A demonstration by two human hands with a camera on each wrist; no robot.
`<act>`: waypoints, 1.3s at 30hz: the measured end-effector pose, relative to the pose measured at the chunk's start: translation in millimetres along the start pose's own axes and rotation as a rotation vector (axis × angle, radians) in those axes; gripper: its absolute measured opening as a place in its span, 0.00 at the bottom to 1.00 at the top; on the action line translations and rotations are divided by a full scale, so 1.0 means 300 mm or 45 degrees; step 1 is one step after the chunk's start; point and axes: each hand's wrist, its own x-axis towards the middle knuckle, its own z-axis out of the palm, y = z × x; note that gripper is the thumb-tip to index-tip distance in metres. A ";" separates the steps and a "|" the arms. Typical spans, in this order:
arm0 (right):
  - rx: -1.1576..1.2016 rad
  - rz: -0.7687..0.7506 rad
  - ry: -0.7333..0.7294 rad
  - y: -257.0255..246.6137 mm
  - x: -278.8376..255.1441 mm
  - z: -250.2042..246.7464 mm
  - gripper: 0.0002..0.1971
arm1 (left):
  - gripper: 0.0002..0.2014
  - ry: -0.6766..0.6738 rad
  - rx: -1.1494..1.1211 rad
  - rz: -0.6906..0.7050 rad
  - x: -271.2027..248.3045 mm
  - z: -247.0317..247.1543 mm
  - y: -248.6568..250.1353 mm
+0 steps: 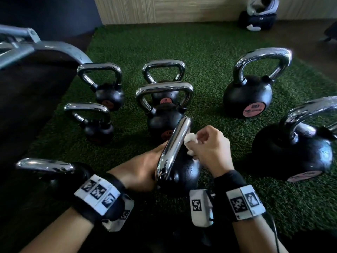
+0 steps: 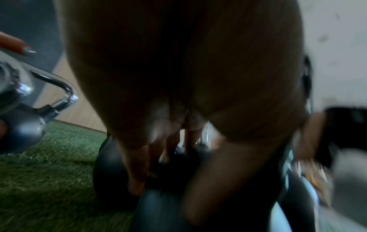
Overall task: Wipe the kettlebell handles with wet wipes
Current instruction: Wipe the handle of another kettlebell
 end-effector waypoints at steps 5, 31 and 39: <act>0.053 0.009 -0.139 0.036 0.019 -0.042 0.14 | 0.18 0.298 -0.203 -0.043 -0.089 -0.092 0.079; -0.054 -0.087 -0.110 0.083 -0.102 -0.115 0.14 | 0.46 -0.303 0.543 0.079 0.008 -0.336 0.233; -0.177 0.215 -0.322 0.036 -0.161 -0.323 0.12 | 0.30 0.661 0.117 0.208 -0.299 -0.203 0.165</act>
